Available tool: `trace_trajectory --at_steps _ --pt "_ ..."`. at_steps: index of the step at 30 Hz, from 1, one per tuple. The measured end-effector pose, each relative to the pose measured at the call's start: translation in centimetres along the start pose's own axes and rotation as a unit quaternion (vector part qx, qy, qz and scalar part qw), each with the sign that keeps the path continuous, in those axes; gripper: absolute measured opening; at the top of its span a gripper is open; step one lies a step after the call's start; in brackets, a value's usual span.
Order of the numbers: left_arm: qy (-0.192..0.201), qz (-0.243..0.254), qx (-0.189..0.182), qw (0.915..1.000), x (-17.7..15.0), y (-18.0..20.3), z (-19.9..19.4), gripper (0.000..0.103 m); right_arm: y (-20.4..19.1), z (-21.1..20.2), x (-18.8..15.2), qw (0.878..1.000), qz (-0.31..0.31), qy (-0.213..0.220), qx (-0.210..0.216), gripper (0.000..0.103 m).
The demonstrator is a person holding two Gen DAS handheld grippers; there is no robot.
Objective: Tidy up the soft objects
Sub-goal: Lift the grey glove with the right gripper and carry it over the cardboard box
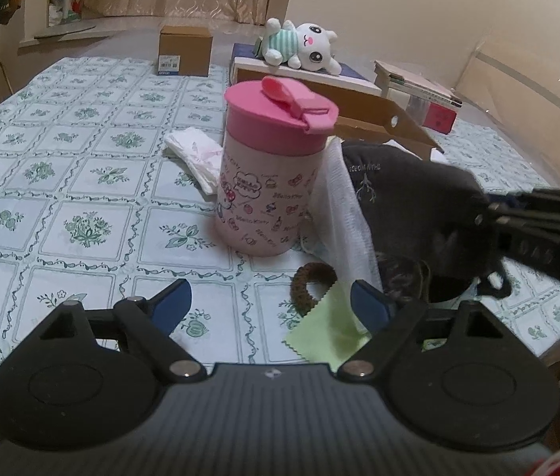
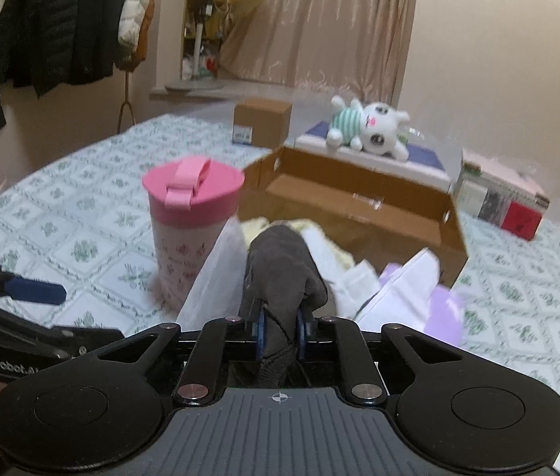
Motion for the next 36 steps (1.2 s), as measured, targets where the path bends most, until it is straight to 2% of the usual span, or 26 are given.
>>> trace_trajectory --at_steps 5,11,19,21,25,28,30,31,32,36 --pt "0.008 0.007 -0.002 0.9999 0.3 0.7 -0.8 0.085 1.6 -2.4 1.7 0.999 0.018 0.034 -0.001 0.015" --pt "0.011 0.014 -0.011 0.9998 0.6 1.7 -1.1 0.085 4.0 -5.5 3.8 0.996 0.034 0.081 -0.024 0.014" --pt "-0.004 0.029 -0.026 0.9992 0.9 3.1 0.9 0.080 7.2 -8.1 4.4 0.989 0.060 0.117 -0.062 0.014" --pt "-0.009 0.033 -0.032 0.9989 1.1 3.4 1.8 0.072 7.9 -8.3 4.0 0.989 0.068 0.116 -0.067 0.014" --pt "-0.019 0.042 -0.037 0.9983 1.3 4.2 3.7 0.063 8.9 -7.7 3.1 0.989 0.079 0.103 -0.073 0.014" --pt "-0.030 0.052 -0.042 0.9973 1.3 4.6 5.3 0.052 9.3 -7.1 2.2 0.989 0.088 0.090 -0.073 0.014" --pt "-0.039 0.056 -0.043 0.9967 1.3 4.8 6.0 0.029 9.4 -6.9 1.7 0.990 0.092 0.082 -0.074 0.014" --pt "-0.043 0.061 -0.041 0.9964 1.3 5.0 6.2 0.023 9.5 -6.7 1.5 0.990 0.094 0.080 -0.074 0.014" --pt "-0.044 0.067 -0.041 0.9959 1.5 5.1 6.2 0.012 9.7 -6.6 1.4 0.990 0.095 0.078 -0.074 0.014" --pt "-0.038 0.093 -0.050 0.9937 2.4 5.7 5.3 0.005 9.9 -6.5 1.4 0.990 0.100 0.075 -0.072 0.014"
Point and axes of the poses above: each gripper's, at about its wrist camera, not at the fingertips, and z roughly the way its jaws point, y to its right, x to its top, the point moved 2 cm from there along z, roughly the way its jaws point, and after that the axes turned 4 degrees about -x, right-handed, at the moved point
